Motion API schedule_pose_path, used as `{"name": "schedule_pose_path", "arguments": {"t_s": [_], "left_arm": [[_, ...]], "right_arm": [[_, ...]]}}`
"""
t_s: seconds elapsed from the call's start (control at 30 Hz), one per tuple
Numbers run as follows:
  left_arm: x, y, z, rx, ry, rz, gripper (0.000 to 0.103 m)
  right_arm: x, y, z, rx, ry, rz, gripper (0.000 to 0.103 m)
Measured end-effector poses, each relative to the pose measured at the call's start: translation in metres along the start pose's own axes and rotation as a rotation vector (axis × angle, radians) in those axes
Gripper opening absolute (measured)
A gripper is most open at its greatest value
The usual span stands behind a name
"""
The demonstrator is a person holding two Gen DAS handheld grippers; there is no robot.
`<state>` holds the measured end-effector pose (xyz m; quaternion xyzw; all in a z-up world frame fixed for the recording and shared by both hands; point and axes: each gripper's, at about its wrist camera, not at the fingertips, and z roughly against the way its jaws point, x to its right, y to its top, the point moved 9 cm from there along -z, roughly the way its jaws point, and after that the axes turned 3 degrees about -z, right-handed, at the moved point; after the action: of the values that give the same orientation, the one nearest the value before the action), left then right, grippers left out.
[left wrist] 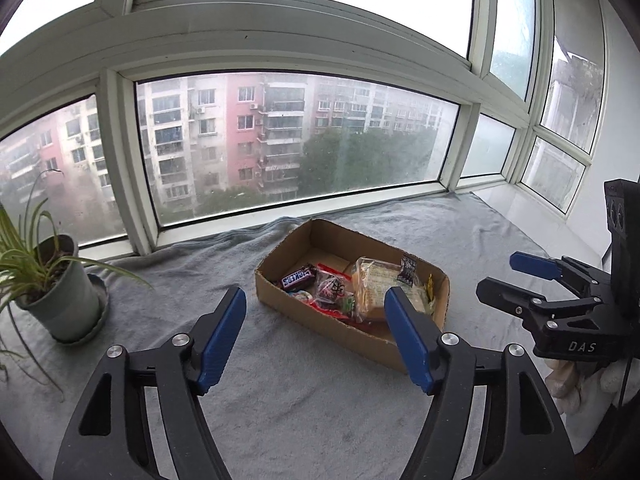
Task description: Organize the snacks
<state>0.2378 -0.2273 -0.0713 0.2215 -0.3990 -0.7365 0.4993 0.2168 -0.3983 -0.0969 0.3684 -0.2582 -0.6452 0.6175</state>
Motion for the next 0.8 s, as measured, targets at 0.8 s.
{"name": "schedule_pose_path", "arguments": {"t_s": [0.8], "left_arm": [[0.004,-0.015,0.041,0.024,0.063,0.004,0.079]], "right_arm": [[-0.005,-0.022,0.027,0.001,-0.056,0.005,0.101]]}}
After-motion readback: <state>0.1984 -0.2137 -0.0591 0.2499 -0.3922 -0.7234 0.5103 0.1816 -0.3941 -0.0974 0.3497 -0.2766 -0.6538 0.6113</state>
